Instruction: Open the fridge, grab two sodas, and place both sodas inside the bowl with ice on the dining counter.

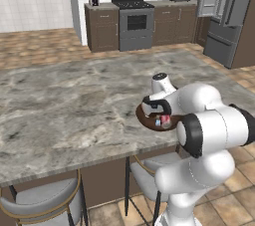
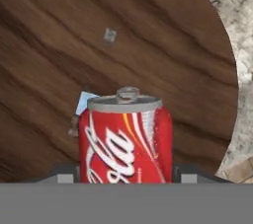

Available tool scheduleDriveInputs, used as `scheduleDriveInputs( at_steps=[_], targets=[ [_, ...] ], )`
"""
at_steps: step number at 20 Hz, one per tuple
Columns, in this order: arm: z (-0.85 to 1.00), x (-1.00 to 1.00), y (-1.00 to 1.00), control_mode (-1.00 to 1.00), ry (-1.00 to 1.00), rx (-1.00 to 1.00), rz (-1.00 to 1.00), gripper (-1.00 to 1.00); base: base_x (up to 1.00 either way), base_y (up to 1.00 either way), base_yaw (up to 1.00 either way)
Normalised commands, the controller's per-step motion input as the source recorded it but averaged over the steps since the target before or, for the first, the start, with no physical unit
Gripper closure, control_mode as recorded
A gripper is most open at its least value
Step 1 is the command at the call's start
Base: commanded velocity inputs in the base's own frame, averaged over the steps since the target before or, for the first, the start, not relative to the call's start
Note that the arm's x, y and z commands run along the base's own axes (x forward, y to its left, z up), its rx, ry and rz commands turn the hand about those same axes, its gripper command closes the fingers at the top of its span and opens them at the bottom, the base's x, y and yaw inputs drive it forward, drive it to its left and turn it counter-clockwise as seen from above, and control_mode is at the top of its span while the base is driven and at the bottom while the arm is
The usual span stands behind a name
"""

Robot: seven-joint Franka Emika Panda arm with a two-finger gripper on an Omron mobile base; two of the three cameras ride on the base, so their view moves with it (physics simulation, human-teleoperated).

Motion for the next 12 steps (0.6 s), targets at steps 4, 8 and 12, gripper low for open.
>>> scheduleDriveInputs(
  at_steps=[4,8,12],
  targets=[
    [-0.01,0.00,0.00,-1.00,0.00,0.01,0.00,-1.00,0.00,0.00,0.00],
    [0.23,-0.09,0.00,-1.00,-0.05,0.00,0.00,-1.00,0.00,0.00,0.00],
    [0.48,-0.34,0.00,-1.00,-0.15,0.00,0.00,-1.00,0.00,0.00,0.00]
  ],
)
